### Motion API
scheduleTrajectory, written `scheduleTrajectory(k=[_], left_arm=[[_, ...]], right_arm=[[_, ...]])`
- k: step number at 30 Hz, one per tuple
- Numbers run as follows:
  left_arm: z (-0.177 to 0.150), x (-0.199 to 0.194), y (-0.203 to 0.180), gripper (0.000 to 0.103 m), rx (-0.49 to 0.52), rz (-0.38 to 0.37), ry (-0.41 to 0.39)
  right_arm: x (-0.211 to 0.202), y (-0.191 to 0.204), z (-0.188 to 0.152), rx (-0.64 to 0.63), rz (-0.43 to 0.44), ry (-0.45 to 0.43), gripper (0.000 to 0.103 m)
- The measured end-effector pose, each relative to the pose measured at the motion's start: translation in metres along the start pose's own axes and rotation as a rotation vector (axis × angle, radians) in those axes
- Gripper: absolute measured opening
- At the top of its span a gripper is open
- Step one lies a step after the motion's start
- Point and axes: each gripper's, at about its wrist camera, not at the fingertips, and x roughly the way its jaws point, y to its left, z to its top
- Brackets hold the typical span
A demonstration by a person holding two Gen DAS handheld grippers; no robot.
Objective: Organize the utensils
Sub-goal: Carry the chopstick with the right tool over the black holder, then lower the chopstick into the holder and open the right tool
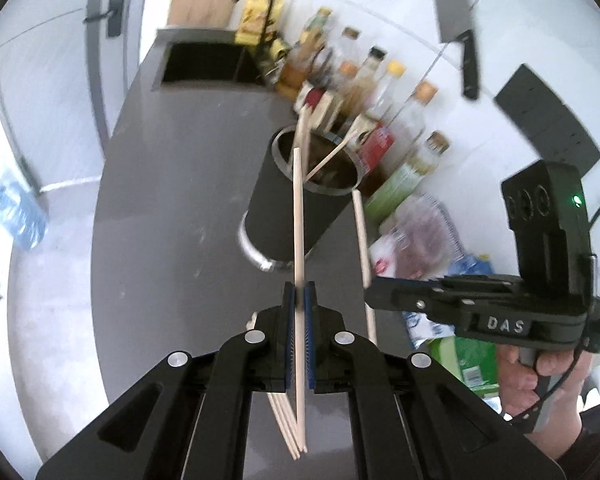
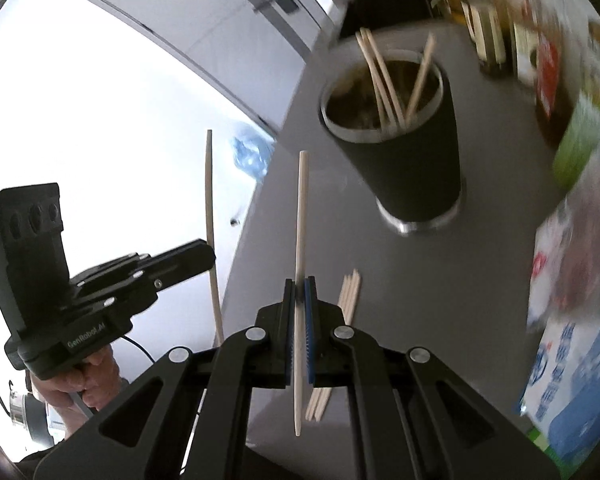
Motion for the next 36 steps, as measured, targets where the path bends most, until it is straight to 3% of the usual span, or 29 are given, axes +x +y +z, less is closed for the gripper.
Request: scheduleTrajectory(k=[7, 14, 18, 24, 31, 36], left_arm=[[0.029, 0.002, -0.011, 0.004, 0.054, -0.061, -0.099], [0.059, 0.008, -0.019, 0.004, 0.136, -0.145, -0.253], [0.073, 0.007, -0.022, 0.004, 0.166, -0.161, -0.373], [0.089, 0.020, -0.020, 0.004, 0.171, -0.163, -0.468], [0.107, 0.048, -0.012, 0.004, 0.164, -0.156, -0.529], [0.107, 0.069, -0.009, 0.004, 0.197, -0.129, -0.530]], right_arm=[[-0.024, 0.000, 0.031, -0.036, -0.009, -0.126, 0.005], [-0.052, -0.004, 0.058, -0.024, 0.008, -0.277, 0.005], [-0.062, -0.006, 0.075, -0.017, 0.004, -0.361, 0.005], [-0.077, -0.007, 0.096, -0.046, -0.063, -0.511, 0.005], [-0.063, -0.014, 0.109, -0.088, -0.118, -0.566, 0.005], [-0.030, -0.030, 0.112, -0.099, -0.168, -0.527, 0.005]])
